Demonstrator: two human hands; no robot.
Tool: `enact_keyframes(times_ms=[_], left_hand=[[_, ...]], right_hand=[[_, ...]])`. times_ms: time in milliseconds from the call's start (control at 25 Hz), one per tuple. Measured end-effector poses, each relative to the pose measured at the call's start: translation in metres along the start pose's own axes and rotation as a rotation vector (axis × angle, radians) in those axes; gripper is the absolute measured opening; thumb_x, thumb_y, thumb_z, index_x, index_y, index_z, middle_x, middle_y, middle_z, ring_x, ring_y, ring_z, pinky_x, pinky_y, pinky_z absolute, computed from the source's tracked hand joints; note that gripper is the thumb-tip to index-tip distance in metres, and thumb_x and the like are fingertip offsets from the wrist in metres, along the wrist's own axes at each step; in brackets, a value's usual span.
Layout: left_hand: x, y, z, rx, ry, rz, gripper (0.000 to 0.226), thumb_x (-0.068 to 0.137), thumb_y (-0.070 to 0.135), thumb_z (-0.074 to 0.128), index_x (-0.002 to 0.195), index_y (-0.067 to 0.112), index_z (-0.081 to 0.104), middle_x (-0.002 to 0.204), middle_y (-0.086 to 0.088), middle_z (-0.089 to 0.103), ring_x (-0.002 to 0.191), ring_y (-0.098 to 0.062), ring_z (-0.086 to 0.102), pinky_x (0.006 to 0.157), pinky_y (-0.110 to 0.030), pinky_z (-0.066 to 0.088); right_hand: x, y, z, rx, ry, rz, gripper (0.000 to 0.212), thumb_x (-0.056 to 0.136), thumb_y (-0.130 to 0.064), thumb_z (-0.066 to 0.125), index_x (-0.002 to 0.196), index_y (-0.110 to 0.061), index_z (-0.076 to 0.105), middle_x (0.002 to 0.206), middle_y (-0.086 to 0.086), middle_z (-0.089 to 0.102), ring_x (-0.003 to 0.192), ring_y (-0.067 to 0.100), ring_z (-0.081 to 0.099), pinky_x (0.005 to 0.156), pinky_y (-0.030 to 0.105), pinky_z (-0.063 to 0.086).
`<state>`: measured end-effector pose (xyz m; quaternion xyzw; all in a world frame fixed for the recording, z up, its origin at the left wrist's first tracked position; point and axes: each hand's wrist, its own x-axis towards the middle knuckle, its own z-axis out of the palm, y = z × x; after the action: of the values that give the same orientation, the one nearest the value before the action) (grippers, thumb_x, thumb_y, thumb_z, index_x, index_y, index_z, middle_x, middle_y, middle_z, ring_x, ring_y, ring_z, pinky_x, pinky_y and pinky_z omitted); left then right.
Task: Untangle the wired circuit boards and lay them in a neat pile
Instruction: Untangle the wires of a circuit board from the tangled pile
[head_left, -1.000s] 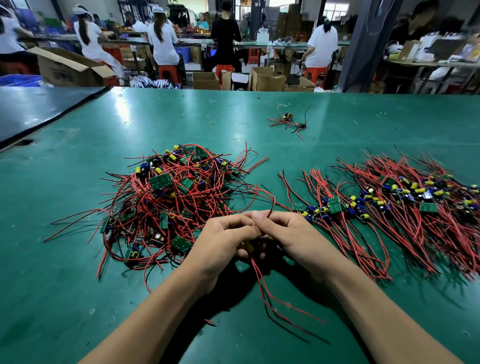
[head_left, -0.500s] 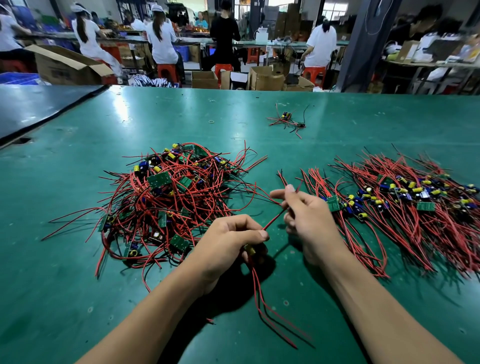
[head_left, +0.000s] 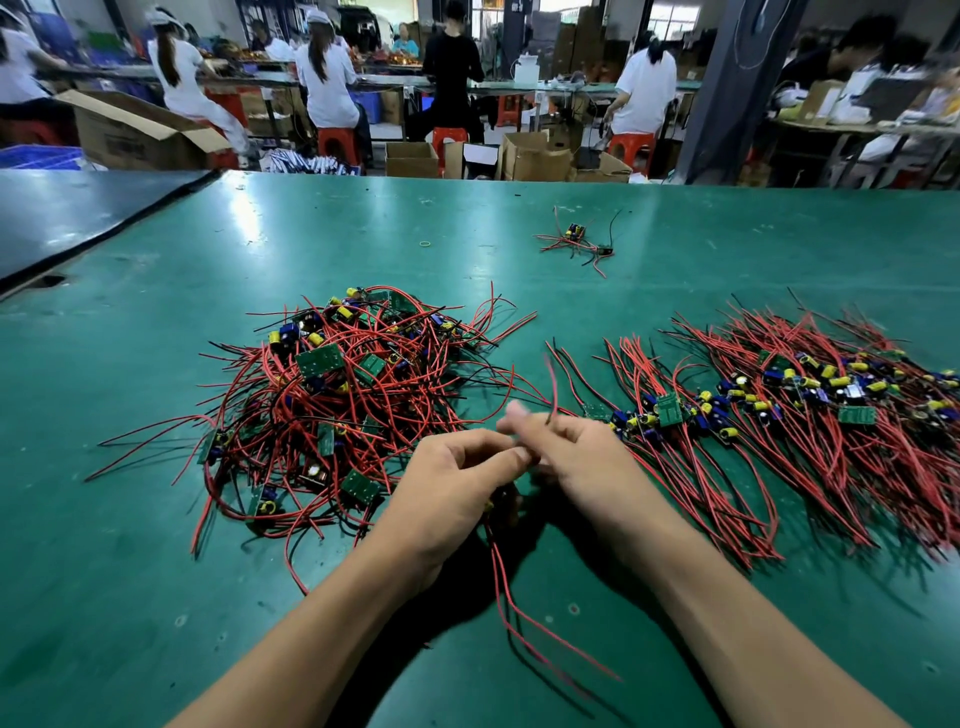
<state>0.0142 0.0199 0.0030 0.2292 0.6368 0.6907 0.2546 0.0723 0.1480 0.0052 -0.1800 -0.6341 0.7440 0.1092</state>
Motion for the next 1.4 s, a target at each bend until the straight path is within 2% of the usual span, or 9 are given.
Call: enact_keyframes(times_ms=[120, 200, 320, 440, 600, 760, 920, 1000, 1400], left_hand=[[0.000, -0.003, 0.003, 0.014, 0.059, 0.064, 0.010, 0.088, 0.002, 0.065, 0.084, -0.003, 0.072, 0.070, -0.014, 0.069, 0.064, -0.018, 0.056, 0.061, -0.029, 0.044], [0.000, -0.004, 0.006, 0.043, 0.068, 0.107, 0.010, 0.088, -0.003, 0.064, 0.082, -0.009, 0.068, 0.079, -0.010, 0.075, 0.068, -0.013, 0.063, 0.063, -0.024, 0.050], [0.003, -0.004, 0.007, -0.028, 0.030, 0.086, 0.013, 0.089, -0.006, 0.061, 0.078, -0.013, 0.062, 0.079, -0.004, 0.075, 0.065, -0.011, 0.068, 0.057, -0.020, 0.053], [0.003, -0.001, 0.005, -0.128, -0.011, -0.023, 0.015, 0.091, 0.005, 0.061, 0.077, 0.002, 0.065, 0.072, -0.014, 0.070, 0.055, -0.019, 0.062, 0.050, -0.024, 0.050], [0.002, 0.003, 0.002, -0.258, -0.059, -0.125, 0.013, 0.091, 0.010, 0.061, 0.080, 0.004, 0.065, 0.078, -0.019, 0.068, 0.055, -0.021, 0.056, 0.050, -0.026, 0.049], [-0.001, 0.005, 0.001, -0.203, 0.015, -0.095, 0.014, 0.091, 0.006, 0.062, 0.081, -0.003, 0.065, 0.065, -0.015, 0.065, 0.050, -0.021, 0.060, 0.049, -0.027, 0.053], [-0.003, 0.000, 0.004, -0.034, 0.107, 0.011, 0.016, 0.089, 0.004, 0.066, 0.081, -0.009, 0.063, 0.059, -0.014, 0.064, 0.049, -0.020, 0.061, 0.047, -0.026, 0.050], [-0.003, 0.000, 0.005, 0.098, 0.117, 0.063, 0.015, 0.089, 0.006, 0.067, 0.079, -0.005, 0.065, 0.060, -0.014, 0.068, 0.050, -0.019, 0.062, 0.049, -0.025, 0.051], [0.001, 0.005, 0.002, -0.182, -0.049, -0.132, 0.010, 0.093, 0.006, 0.057, 0.088, -0.002, 0.060, 0.067, -0.019, 0.067, 0.050, -0.026, 0.063, 0.049, -0.026, 0.051]], right_hand=[[-0.005, 0.004, 0.006, -0.214, 0.030, -0.059, 0.038, 0.097, -0.043, 0.062, 0.085, -0.010, 0.078, 0.075, 0.013, 0.074, 0.062, 0.017, 0.066, 0.060, 0.028, 0.052], [-0.003, 0.002, 0.009, -0.231, 0.072, -0.037, 0.041, 0.102, -0.038, 0.054, 0.081, -0.012, 0.078, 0.066, 0.005, 0.071, 0.053, 0.009, 0.058, 0.052, 0.020, 0.046], [-0.002, -0.003, 0.014, -0.030, 0.046, 0.080, 0.044, 0.105, -0.037, 0.047, 0.083, -0.017, 0.079, 0.060, -0.003, 0.062, 0.042, 0.004, 0.042, 0.040, 0.015, 0.034], [-0.001, -0.006, 0.013, 0.128, -0.014, 0.141, 0.049, 0.104, -0.049, 0.041, 0.089, -0.026, 0.081, 0.075, 0.005, 0.062, 0.051, 0.012, 0.043, 0.048, 0.020, 0.040], [0.002, -0.006, 0.008, 0.355, -0.116, 0.186, 0.051, 0.103, -0.050, 0.037, 0.099, -0.026, 0.081, 0.063, -0.007, 0.055, 0.042, 0.007, 0.041, 0.043, 0.022, 0.043], [0.003, -0.001, 0.003, 0.090, -0.042, 0.121, 0.040, 0.102, -0.045, 0.047, 0.099, -0.022, 0.080, 0.053, -0.005, 0.054, 0.045, 0.010, 0.047, 0.048, 0.024, 0.047], [0.002, 0.002, -0.005, -0.293, 0.159, -0.144, 0.033, 0.086, -0.045, 0.075, 0.072, -0.016, 0.075, 0.058, -0.001, 0.059, 0.058, 0.014, 0.051, 0.064, 0.037, 0.044], [0.002, 0.002, -0.006, -0.333, 0.212, -0.193, 0.030, 0.084, -0.038, 0.079, 0.062, -0.020, 0.070, 0.051, -0.011, 0.053, 0.052, 0.008, 0.044, 0.060, 0.030, 0.039], [0.011, -0.002, -0.004, 0.413, 0.106, 0.005, 0.018, 0.070, -0.015, 0.076, 0.087, -0.012, 0.069, 0.061, -0.007, 0.051, 0.041, 0.004, 0.028, 0.037, 0.015, 0.024]])
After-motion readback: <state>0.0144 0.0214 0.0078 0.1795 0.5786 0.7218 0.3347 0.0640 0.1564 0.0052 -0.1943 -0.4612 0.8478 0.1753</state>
